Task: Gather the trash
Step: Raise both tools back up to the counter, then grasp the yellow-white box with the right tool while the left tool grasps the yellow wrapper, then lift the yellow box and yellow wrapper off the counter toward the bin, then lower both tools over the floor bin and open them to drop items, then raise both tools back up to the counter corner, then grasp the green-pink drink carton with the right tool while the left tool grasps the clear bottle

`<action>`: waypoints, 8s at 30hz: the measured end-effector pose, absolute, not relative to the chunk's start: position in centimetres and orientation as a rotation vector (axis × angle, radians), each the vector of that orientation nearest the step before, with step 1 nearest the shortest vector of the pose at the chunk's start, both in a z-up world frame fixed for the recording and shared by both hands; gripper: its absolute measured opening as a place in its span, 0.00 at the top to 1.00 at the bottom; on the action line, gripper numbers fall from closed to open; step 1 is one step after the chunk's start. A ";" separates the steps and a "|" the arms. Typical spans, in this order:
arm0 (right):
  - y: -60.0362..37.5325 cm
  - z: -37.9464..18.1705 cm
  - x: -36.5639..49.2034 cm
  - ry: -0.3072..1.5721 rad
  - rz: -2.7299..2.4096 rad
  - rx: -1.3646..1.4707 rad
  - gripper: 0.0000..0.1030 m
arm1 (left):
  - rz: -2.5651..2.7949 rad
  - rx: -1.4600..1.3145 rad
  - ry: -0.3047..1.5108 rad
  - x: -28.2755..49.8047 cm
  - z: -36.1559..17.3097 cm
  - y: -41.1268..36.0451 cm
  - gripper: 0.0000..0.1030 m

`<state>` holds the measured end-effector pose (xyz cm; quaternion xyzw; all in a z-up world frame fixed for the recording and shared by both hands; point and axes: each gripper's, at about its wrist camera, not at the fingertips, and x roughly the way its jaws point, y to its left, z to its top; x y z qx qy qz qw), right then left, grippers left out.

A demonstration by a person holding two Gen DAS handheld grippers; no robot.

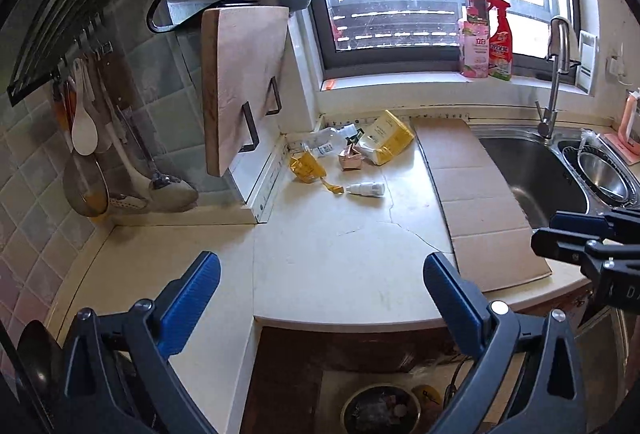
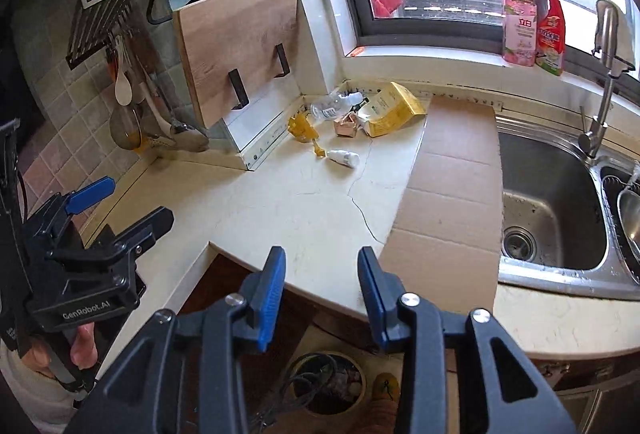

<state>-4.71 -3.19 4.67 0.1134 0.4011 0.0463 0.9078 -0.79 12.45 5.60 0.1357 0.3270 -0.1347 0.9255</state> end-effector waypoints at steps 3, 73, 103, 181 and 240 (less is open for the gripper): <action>-5.0 4.2 -0.9 0.849 0.121 0.257 0.63 | -0.244 0.282 0.705 2.8 4.9 11.5 0.02; -16.4 -2.0 20.4 0.665 0.330 0.579 0.98 | -0.123 0.065 0.954 24.9 -2.1 6.5 0.90; 1.2 2.3 -15.8 0.741 0.216 0.277 0.98 | -0.495 0.101 0.823 -7.7 4.7 15.2 0.90; 4.6 -18.2 -10.1 1.341 0.253 0.326 0.72 | -0.322 0.134 1.238 -6.3 -15.4 18.9 0.47; -5.9 -13.0 41.3 1.177 0.173 0.537 0.41 | 0.051 0.453 0.837 35.8 -6.1 2.0 0.45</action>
